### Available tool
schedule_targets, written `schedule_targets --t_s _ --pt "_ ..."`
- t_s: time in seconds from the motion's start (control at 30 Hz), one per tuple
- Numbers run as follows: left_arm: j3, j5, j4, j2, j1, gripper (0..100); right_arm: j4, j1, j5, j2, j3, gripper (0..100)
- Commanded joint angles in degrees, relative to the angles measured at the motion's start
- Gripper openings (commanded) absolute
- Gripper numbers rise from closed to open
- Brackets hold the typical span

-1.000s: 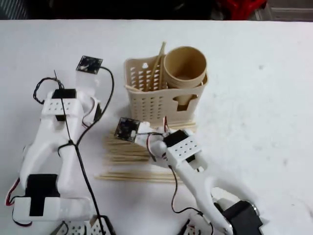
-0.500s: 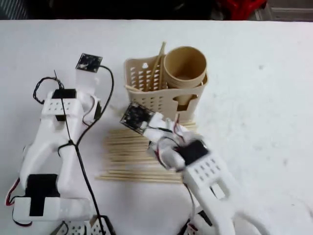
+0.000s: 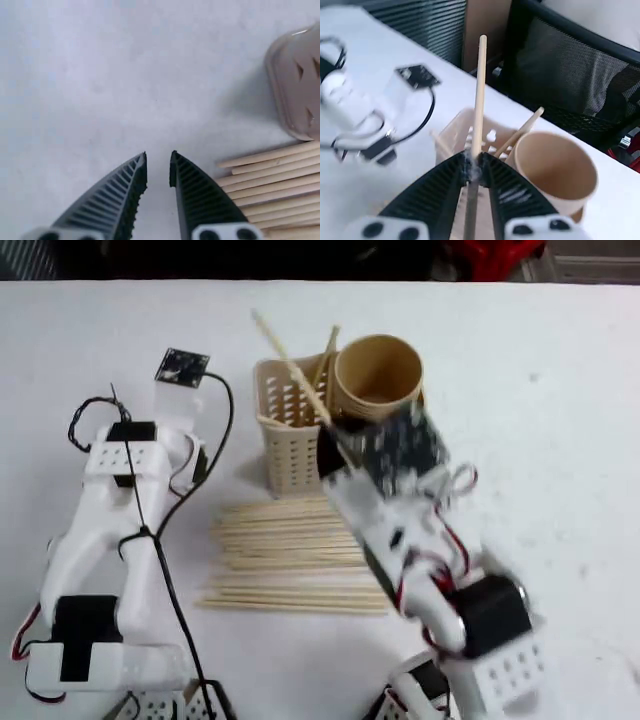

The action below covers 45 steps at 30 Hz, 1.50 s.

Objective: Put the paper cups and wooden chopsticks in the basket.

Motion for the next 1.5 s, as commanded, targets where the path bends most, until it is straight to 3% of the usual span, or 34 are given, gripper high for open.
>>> schedule_targets --t_s 0.0,0.17,0.3,0.43,0.67,1.03,1.23,1.47 --pt "-1.1 0.7 -0.9 -0.1 -0.2 10 -7.5 1.2 -5.0 10.6 -10.6 1.5" --pt "-1.1 0.7 -0.9 -0.1 -0.2 10 -19.1 1.1 -10.8 24.2 -19.5 1.5" --pt "-1.1 0.7 -0.9 -0.1 -0.2 10 -21.1 1.1 -15.6 31.1 -22.7 1.6" --pt "-1.1 0.7 -0.9 -0.1 -0.2 10 -23.5 1.1 -20.3 32.8 -22.7 1.6" --pt "-1.1 0.7 -0.9 -0.1 -0.2 10 -26.6 -2.0 -20.3 28.7 -18.7 1.6" --pt "-2.0 0.6 -5.3 -0.6 -0.6 10 -45.2 -6.7 -6.2 9.8 16.7 1.6" --pt "-17.1 0.6 -1.8 -0.1 1.3 10 -45.5 -7.5 0.8 10.7 16.4 1.5" --pt "-36.5 0.4 4.0 0.8 2.2 10 -44.3 -7.6 1.7 16.7 11.2 1.5"
